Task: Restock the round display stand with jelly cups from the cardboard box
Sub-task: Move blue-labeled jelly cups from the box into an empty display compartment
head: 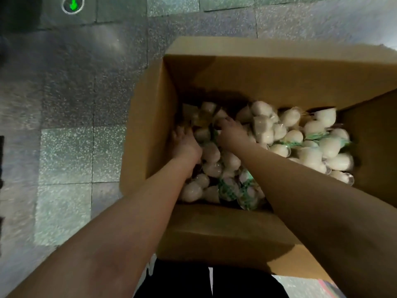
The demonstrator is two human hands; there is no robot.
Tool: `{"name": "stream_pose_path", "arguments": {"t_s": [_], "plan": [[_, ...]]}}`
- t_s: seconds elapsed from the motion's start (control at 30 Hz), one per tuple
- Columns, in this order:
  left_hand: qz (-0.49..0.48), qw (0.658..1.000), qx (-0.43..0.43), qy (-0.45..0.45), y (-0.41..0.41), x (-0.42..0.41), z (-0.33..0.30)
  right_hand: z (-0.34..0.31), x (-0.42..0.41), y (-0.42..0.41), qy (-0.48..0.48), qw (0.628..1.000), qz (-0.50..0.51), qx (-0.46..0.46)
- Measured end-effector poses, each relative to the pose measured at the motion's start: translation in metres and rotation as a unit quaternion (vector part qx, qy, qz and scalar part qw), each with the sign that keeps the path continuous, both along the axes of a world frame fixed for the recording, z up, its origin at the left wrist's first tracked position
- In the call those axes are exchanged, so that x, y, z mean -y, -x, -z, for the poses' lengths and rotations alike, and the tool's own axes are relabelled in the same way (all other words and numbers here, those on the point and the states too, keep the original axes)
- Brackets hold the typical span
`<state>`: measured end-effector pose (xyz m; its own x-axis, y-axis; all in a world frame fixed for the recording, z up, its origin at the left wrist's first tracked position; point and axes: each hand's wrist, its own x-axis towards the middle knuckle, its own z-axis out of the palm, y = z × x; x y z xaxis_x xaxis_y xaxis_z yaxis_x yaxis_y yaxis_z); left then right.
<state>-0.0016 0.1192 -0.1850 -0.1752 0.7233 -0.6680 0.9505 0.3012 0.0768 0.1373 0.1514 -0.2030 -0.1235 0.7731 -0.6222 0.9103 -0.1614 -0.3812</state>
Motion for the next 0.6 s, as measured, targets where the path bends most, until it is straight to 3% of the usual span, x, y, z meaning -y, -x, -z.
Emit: {"name": "stream_pose_path", "arguments": {"t_s": [0.23,0.4,0.5,0.6], "plan": [[-0.023,0.995,-0.099,-0.002,-0.010,-0.027,0.043,0.045,-0.025,0.018,-0.056,0.997,-0.021,0.048],[0.020,0.985,-0.169,-0.021,-0.011,-0.036,0.058,0.055,-0.029,0.013,-0.065,0.996,0.015,0.052],[0.022,0.982,-0.189,-0.004,-0.014,-0.040,0.058,0.048,-0.026,-0.001,-0.077,0.996,0.038,0.001],[0.015,0.984,-0.175,0.009,-0.020,-0.037,0.059,0.036,-0.012,-0.023,-0.066,0.987,0.105,-0.105]]}}
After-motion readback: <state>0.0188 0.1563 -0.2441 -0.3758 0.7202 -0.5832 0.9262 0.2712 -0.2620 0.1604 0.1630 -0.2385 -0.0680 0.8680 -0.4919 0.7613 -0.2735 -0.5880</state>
